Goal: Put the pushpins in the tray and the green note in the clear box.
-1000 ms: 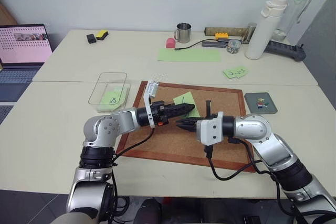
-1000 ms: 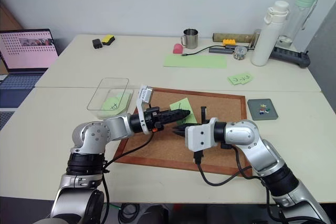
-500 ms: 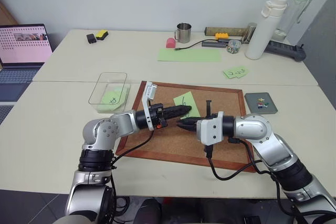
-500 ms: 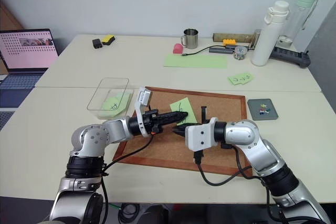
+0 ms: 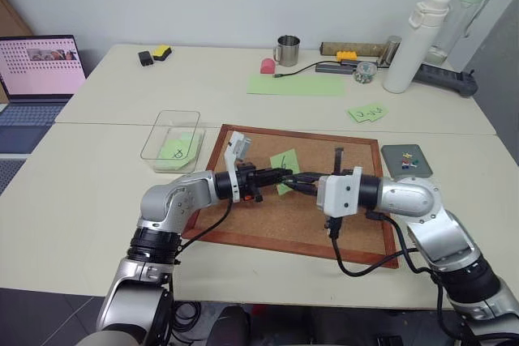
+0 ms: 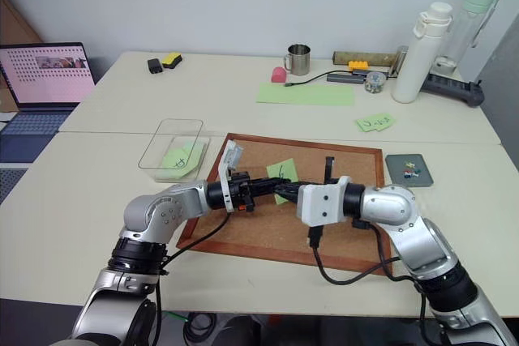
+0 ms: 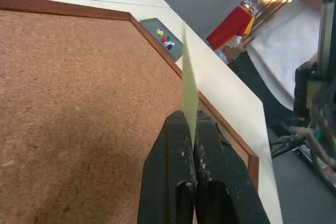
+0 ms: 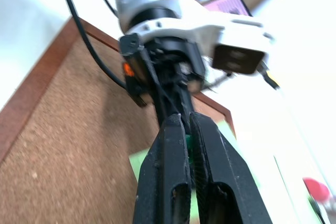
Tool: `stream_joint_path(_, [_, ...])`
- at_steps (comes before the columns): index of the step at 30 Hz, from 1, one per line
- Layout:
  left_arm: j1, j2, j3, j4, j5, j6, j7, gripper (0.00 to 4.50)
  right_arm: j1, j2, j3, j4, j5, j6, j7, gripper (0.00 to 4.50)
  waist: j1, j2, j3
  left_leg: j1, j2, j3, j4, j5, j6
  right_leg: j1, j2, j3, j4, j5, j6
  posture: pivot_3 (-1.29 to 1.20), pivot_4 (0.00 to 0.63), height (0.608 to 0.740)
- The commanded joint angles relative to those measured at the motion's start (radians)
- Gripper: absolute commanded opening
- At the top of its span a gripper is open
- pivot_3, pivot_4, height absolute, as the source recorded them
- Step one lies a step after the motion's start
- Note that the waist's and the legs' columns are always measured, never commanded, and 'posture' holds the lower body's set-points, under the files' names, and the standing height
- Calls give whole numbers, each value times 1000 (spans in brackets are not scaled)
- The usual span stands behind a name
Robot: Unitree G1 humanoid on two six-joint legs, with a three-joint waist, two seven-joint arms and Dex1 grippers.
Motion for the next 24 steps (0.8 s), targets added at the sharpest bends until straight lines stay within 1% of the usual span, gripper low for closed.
stream_joint_path(1, [-60, -14, 20, -48, -15, -32, -28, 4, 76, 29, -152, -54, 91, 87, -101, 0, 0, 0, 0, 0, 0, 0, 0, 0, 0, 0, 0, 0, 0, 0, 0, 0, 150, 740])
stream_joint_path(2, [-74, -16, 23, -69, -21, -34, -30, 4, 88, 57, -219, -52, 132, 155, -151, 0, -1, 0, 0, 0, 0, 0, 0, 0, 0, 0, 0, 0, 0, 0, 0, 0, 150, 740])
stream_joint_path(4, [-101, -23, 33, -98, -36, -32, -27, 4, 97, 78, -313, -30, 179, 241, -212, 0, -2, -1, 0, 0, 0, 1, 0, 0, 0, 0, 0, 1, 0, 0, 0, 0, 150, 740])
stream_joint_path(5, [-111, -19, 18, -120, -21, -55, -39, 4, 99, 85, -363, -7, 200, 288, -242, 0, -2, -1, 0, 0, 0, 1, 0, 0, 0, 0, 0, 1, 1, 0, 0, 0, 150, 740])
stream_joint_path(9, [-122, 2, -81, -210, 80, -187, -103, 4, 70, 112, -544, 99, 275, 465, -377, 0, -1, -1, 0, 0, 0, 1, 0, 0, 0, 0, 0, 1, 0, 0, 0, 0, 150, 740])
stream_joint_path(12, [-98, 23, -178, -252, 187, -335, -164, 4, 34, 110, -626, 204, 307, 544, -442, 0, -2, 0, 0, 1, 0, 2, -2, 0, 0, 0, 0, 2, 0, 0, 0, 0, 150, 740])
stream_joint_path(16, [-74, 19, -262, -255, 281, -476, -210, 4, -10, 97, -675, 348, 341, 602, -477, 0, -6, 1, 0, 2, 0, 6, -3, 0, 0, -1, 0, 5, 0, 0, 0, 0, 150, 740])
stream_joint_path(20, [-82, -1, -286, -224, 320, -532, -215, 4, -66, 96, -686, 446, 377, 629, -481, 0, -6, 1, 1, 2, 0, 7, -3, -1, 1, -1, 0, 5, 1, 0, 0, 0, 150, 740])
stream_joint_path(21, [-85, -3, -288, -215, 329, -542, -217, 0, -78, 96, -682, 466, 379, 629, -483, 261, -6, 1, 1, 2, 0, 7, -3, -2, 3, -1, 0, 6, 1, 0, 0, 0, 150, 740])
stream_joint_path(23, [-84, -4, -295, -205, 349, -562, -220, 0, -97, 98, -672, 509, 388, 634, -475, 583, -7, 2, 1, 2, 0, 7, -2, -2, 4, -1, 0, 5, 1, 0, 0, 0, 150, 740])
stream_joint_path(24, [-82, -1, -296, -201, 356, -569, -222, 0, -104, 99, -667, 533, 386, 624, -472, 889, -6, 2, 1, 2, 0, 7, -2, -2, 4, -1, 1, 5, 1, 0, 0, 0, 150, 740])
